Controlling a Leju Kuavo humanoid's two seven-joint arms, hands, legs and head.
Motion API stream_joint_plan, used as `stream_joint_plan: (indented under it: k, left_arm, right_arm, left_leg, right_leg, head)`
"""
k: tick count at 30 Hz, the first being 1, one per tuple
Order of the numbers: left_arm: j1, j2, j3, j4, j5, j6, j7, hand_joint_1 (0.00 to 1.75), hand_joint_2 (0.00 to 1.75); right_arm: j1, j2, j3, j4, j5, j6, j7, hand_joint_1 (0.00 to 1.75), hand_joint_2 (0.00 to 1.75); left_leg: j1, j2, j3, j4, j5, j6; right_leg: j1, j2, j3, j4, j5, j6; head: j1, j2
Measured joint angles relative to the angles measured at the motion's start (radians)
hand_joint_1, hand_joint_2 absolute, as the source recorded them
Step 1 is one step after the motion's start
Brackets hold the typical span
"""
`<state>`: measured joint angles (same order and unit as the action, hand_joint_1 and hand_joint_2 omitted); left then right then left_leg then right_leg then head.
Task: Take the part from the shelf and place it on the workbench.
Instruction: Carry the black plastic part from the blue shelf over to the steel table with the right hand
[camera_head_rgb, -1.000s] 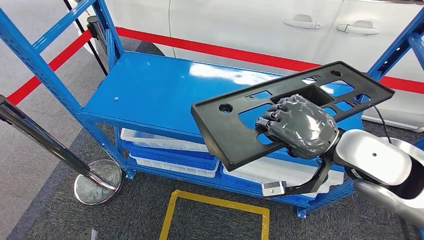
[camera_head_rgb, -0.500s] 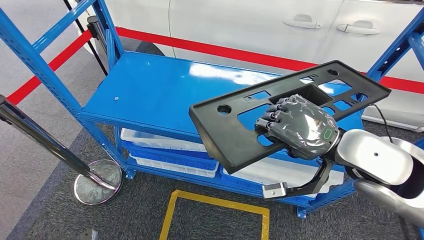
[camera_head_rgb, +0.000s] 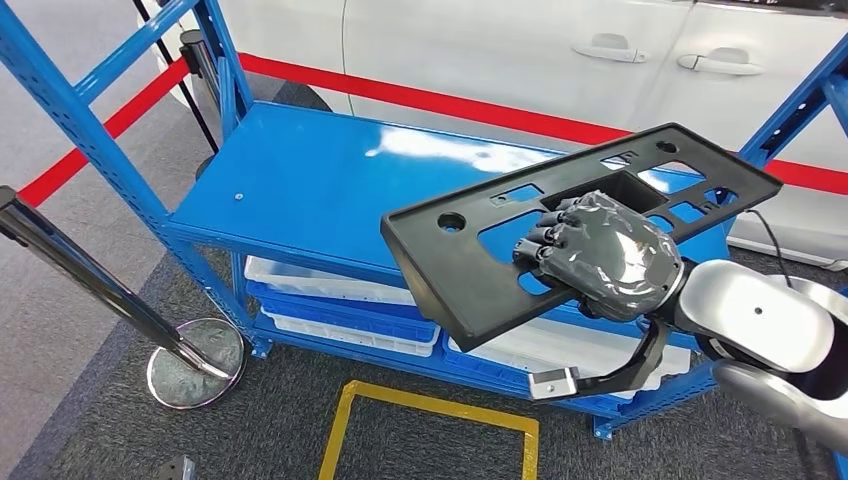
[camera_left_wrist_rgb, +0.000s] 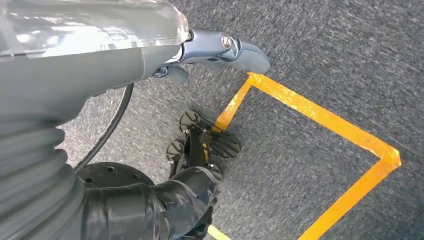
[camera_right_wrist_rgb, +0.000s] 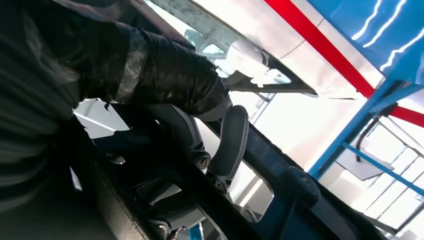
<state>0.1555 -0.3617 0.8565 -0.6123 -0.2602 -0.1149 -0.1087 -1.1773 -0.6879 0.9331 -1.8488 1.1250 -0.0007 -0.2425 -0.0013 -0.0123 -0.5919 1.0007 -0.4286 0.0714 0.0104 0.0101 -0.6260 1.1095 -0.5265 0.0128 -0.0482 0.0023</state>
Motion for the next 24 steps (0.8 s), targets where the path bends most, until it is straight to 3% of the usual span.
stream_joint_plan:
  k: [2, 3, 4, 5, 7, 9, 11, 13, 15, 17, 18, 19, 20, 23, 24]
  left_arm:
    - [0.0, 0.0, 0.0, 0.0, 0.0, -0.001, 0.001, 0.0, 1.75]
    - [0.001, 0.0, 0.001, 0.0, 0.0, -0.001, 0.001, 0.0, 1.75]
    - [0.001, 0.0, 0.001, 0.0, 0.0, -0.001, 0.001, 0.0, 1.75]
    - [0.0, 0.0, 0.001, 0.0, 0.0, -0.001, 0.001, 0.0, 1.75]
    - [0.0, 0.0, 0.001, 0.0, 0.0, -0.002, 0.001, 0.0, 1.75]
    - [0.0, 0.0, 0.001, 0.0, 0.001, -0.003, 0.001, 0.0, 1.75]
    - [-0.001, 0.0, 0.002, 0.0, 0.001, -0.003, 0.002, 0.0, 1.75]
    - [-0.002, 0.0, 0.004, 0.001, 0.001, -0.003, 0.002, 0.0, 1.75]
    - [-0.003, 0.002, 0.006, 0.001, 0.0, 0.0, 0.003, 0.0, 1.75]
    - [-0.004, 0.003, 0.008, 0.001, -0.001, 0.004, 0.007, 0.0, 1.75]
    - [-0.005, 0.003, 0.008, 0.002, -0.001, 0.006, 0.009, 0.0, 1.75]
    - [-0.005, 0.003, 0.008, 0.002, -0.002, 0.007, 0.011, 0.0, 1.75]
    - [-0.005, 0.004, 0.009, 0.002, -0.002, 0.008, 0.013, 0.0, 1.75]
    - [-0.007, 0.004, 0.009, 0.002, -0.002, 0.011, 0.015, 0.0, 1.75]
    - [-0.008, 0.004, 0.009, 0.002, -0.003, 0.012, 0.015, 0.0, 1.75]
  right_arm:
    - [0.002, -0.006, 0.002, 0.001, 0.0, 0.0, 0.0, 1.75, 1.75]
    - [0.004, -0.008, 0.004, 0.001, 0.0, 0.0, 0.0, 1.75, 1.75]
    - [0.005, -0.01, 0.007, 0.001, 0.0, 0.0, 0.0, 1.75, 1.75]
    - [0.005, -0.01, 0.01, 0.002, 0.0, 0.0, 0.0, 1.75, 1.75]
    - [0.004, -0.011, 0.012, 0.002, 0.0, 0.0, 0.0, 1.75, 1.75]
    - [0.001, -0.011, 0.012, 0.002, 0.0, 0.001, 0.0, 1.75, 1.75]
    - [-0.005, -0.01, 0.013, 0.002, -0.002, 0.007, 0.0, 1.75, 1.75]
    - [-0.013, -0.006, 0.016, 0.003, -0.004, 0.017, 0.0, 1.75, 1.75]
    - [-0.02, -0.001, 0.02, 0.004, -0.01, 0.023, 0.0, 1.75, 1.75]
    - [-0.024, 0.001, 0.025, 0.006, -0.014, 0.022, 0.0, 1.75, 1.75]
    - [-0.024, 0.001, 0.028, 0.008, -0.015, 0.022, 0.0, 1.75, 1.75]
    - [-0.025, 0.002, 0.032, 0.01, -0.016, 0.022, 0.0, 1.75, 1.75]
    - [-0.025, 0.002, 0.035, 0.012, -0.016, 0.022, 0.0, 1.75, 1.75]
    - [-0.027, 0.005, 0.041, 0.017, -0.017, 0.025, 0.0, 1.75, 1.75]
    - [-0.028, 0.005, 0.042, 0.019, -0.017, 0.024, 0.0, 1.75, 1.75]
  left_leg:
    - [0.001, 0.001, -0.002, 0.002, 0.001, 0.001]
    - [0.001, 0.001, -0.004, 0.005, 0.001, 0.001]
    - [0.002, 0.001, -0.006, 0.008, 0.0, 0.0]
    - [0.003, 0.001, -0.008, 0.013, -0.001, -0.001]
    - [0.003, 0.0, -0.013, 0.02, -0.003, -0.007]
    - [0.003, -0.002, -0.016, 0.024, -0.001, -0.018]
    - [0.003, -0.005, -0.021, 0.023, 0.007, -0.032]
    - [0.004, -0.005, -0.029, 0.031, -0.001, -0.045]
    - [0.006, -0.001, -0.055, 0.094, -0.06, -0.056]
    - [0.009, 0.003, -0.096, 0.223, -0.145, -0.064]
    - [0.01, 0.004, -0.108, 0.276, -0.171, -0.067]
    - [0.011, 0.005, -0.106, 0.299, -0.176, -0.069]
    - [0.011, 0.005, -0.084, 0.282, -0.163, -0.07]
    - [0.011, 0.006, 0.036, 0.101, -0.105, -0.064]
    - [0.009, 0.005, 0.059, 0.062, -0.098, -0.059]
  right_leg:
    - [-0.01, -0.002, -0.056, 0.134, -0.065, 0.01]
    - [-0.016, -0.003, -0.073, 0.178, -0.075, 0.014]
    - [-0.02, -0.004, -0.073, 0.184, -0.066, 0.017]
    - [-0.024, -0.005, -0.053, 0.148, -0.038, 0.019]
    - [-0.029, -0.004, 0.022, 0.013, 0.022, 0.02]
    - [-0.025, -0.001, 0.068, -0.075, 0.047, 0.014]
    - [-0.019, 0.0, 0.066, -0.087, 0.052, 0.004]
    - [-0.023, -0.004, 0.06, -0.095, 0.062, -0.011]
    - [-0.026, -0.011, 0.05, -0.102, 0.077, -0.028]
    - [-0.023, -0.015, 0.033, -0.099, 0.088, -0.035]
    - [-0.022, -0.016, 0.023, -0.095, 0.092, -0.035]
    - [-0.022, -0.017, 0.013, -0.09, 0.096, -0.034]
    - [-0.022, -0.018, 0.003, -0.084, 0.099, -0.033]
    - [-0.021, -0.019, -0.022, -0.064, 0.107, -0.024]
    - [-0.02, -0.019, -0.027, -0.059, 0.11, -0.019]
  head:
    - [0.001, 0.0]
    - [0.001, 0.0]
    - [0.001, 0.0]
    - [0.001, 0.0]
    - [0.001, 0.0]
    - [0.001, 0.0]
    - [0.0, 0.0]
    - [0.0, 0.0]
    - [-0.003, 0.0]
    - [-0.006, 0.0]
    - [-0.005, 0.0]
    - [-0.005, 0.0]
    - [-0.006, 0.0]
    - [-0.005, 0.0]
    - [-0.005, 0.0]
